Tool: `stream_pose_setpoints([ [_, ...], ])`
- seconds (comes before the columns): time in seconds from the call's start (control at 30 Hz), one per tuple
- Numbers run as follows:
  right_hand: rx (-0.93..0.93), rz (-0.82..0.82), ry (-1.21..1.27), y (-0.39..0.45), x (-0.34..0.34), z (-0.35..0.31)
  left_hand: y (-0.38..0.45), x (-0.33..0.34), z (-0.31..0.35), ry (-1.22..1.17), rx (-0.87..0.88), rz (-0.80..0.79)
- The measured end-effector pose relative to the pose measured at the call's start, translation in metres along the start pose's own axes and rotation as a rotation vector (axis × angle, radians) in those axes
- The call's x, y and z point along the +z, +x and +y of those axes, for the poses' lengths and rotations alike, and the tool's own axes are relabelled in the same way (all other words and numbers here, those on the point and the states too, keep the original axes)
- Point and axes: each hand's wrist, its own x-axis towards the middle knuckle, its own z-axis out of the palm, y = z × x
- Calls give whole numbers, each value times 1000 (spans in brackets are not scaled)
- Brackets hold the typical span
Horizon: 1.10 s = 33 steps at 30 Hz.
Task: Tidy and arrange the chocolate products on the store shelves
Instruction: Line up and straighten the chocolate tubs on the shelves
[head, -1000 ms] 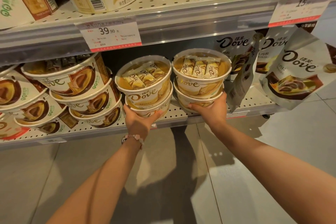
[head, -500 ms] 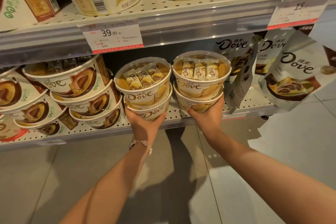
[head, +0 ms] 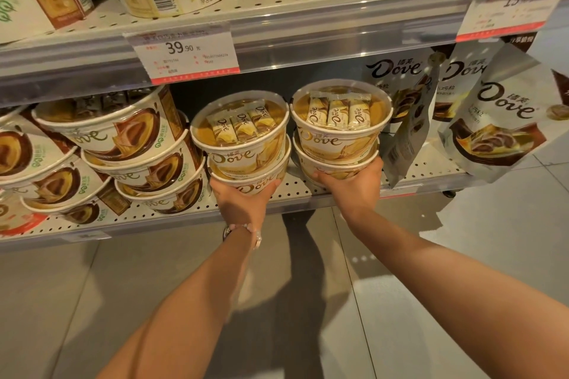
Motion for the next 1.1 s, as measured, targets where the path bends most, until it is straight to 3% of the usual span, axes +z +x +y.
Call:
stream_pose_setpoints([
  [0.13,-28,-13,-25,2,-5,-1,12,-6,-8,5,36,-84],
  [0.37,-53,-53,-107,12,-13,3,36,-10,-13,-60,-58,-273],
  [0.53,-87,-64,-51,3,-3,10,21,-8,-21,17,130,-153],
  [0.83,-27,88,-67,-9,23,8,-2,14,-4,61,26,41],
  [1.1,22,30,-60,9,12,13,3,9,-11,85,121,59],
])
